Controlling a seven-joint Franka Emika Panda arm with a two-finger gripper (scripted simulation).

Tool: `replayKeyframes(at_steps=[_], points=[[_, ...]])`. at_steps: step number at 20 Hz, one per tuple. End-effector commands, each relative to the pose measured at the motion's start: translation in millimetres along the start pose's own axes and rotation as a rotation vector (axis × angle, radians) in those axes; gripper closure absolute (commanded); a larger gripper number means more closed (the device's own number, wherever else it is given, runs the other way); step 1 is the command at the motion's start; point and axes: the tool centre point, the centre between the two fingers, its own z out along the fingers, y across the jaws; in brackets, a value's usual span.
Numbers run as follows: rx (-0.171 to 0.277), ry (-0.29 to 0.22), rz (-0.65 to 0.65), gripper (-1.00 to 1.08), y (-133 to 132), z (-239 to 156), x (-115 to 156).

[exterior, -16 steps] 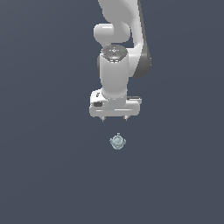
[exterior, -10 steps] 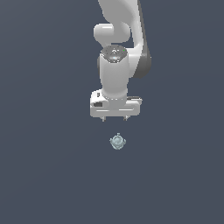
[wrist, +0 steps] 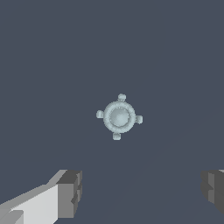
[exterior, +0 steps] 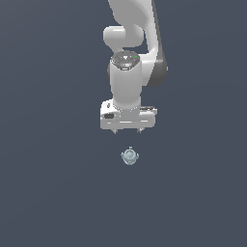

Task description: Pick up the object and move it to a goal position.

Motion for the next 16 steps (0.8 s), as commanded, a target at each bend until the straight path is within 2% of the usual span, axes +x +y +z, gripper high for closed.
replayKeyframes(at_steps=[1,9,16], points=[[-0.001,-0.001,-0.008,-0.92,-0.1,1.1,0.5],[-0.010,-0.009,-0.105,-0.92,-1.1,14.2,7.4],[-0.021,-0.023,-0.273,-0.92,-3.1,37.9,18.4]])
